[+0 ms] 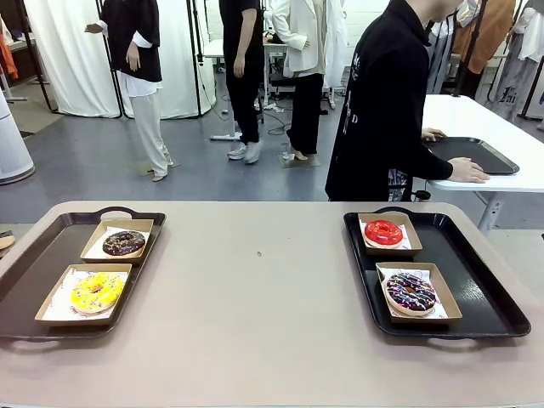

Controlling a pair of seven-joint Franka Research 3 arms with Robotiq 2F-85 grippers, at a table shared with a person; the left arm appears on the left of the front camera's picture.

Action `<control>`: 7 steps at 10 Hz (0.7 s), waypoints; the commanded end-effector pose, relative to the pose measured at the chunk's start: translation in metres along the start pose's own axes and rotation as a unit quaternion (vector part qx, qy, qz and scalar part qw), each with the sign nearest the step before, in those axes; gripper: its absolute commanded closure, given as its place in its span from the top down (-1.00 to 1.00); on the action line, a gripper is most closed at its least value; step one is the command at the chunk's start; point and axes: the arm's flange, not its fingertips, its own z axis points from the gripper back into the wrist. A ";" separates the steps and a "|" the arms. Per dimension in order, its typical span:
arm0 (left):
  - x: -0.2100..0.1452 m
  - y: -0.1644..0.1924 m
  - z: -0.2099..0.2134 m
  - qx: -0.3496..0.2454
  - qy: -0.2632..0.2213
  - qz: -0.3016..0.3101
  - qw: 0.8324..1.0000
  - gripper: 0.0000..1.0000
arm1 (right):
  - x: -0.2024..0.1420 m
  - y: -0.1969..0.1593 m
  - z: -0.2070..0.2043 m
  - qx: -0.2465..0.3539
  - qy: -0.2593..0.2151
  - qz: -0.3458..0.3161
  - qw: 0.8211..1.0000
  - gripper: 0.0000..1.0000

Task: Individually package the donuts and arrange them on the tray.
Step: Place the picked Paper togo box on the Handle tray.

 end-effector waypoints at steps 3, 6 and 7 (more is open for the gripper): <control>-0.001 0.001 0.002 0.001 0.003 0.000 1.000 0.59 | -0.004 0.001 -0.001 0.001 -0.001 0.002 1.000 1.00; -0.001 0.001 0.002 0.001 0.003 0.000 1.000 0.59 | -0.004 0.001 -0.001 0.001 -0.001 0.002 1.000 1.00; -0.001 0.001 0.002 0.001 0.003 0.000 1.000 0.59 | -0.004 0.001 -0.001 0.001 -0.001 0.002 1.000 1.00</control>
